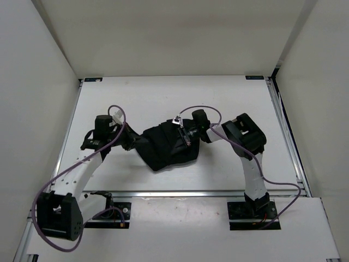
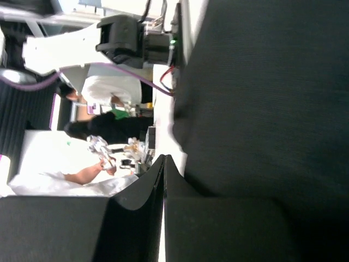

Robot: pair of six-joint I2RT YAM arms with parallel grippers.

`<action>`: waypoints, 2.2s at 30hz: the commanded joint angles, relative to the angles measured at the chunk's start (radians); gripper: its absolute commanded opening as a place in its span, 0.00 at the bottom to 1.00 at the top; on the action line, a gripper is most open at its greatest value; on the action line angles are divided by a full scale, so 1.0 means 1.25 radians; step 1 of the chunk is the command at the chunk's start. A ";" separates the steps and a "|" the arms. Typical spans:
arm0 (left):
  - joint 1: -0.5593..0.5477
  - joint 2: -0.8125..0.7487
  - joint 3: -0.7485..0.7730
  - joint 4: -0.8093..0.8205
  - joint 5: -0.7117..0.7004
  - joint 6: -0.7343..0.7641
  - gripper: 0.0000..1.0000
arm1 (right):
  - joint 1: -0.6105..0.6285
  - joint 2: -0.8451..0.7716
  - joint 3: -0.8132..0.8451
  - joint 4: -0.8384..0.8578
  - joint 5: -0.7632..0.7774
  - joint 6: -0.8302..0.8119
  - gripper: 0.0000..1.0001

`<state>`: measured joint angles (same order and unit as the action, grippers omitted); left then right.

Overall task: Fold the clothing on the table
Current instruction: Fold the skirt

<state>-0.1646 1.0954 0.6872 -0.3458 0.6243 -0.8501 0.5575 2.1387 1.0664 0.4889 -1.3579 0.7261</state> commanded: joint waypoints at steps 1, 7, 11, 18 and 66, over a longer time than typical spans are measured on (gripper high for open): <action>0.038 -0.070 -0.006 -0.061 0.011 0.011 0.01 | -0.030 0.051 0.050 -0.025 0.000 -0.028 0.00; 0.038 -0.153 -0.063 -0.079 0.003 0.010 0.43 | -0.052 0.077 0.152 -0.243 0.097 -0.197 0.00; 0.038 -0.187 -0.052 -0.093 -0.015 0.000 0.63 | -0.048 -0.010 0.113 -0.130 0.059 -0.103 0.00; 0.074 -0.231 -0.023 -0.147 -0.013 0.013 0.98 | 0.024 -0.113 0.069 -0.022 -0.024 0.033 0.00; -0.003 -0.116 0.102 -0.319 -0.266 0.303 0.99 | -0.467 -0.687 0.181 -1.190 0.929 -0.790 0.99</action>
<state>-0.1703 0.9443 0.7853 -0.7704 0.2630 -0.5106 -0.0956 1.4250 1.3315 -0.9894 -0.3428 -0.2665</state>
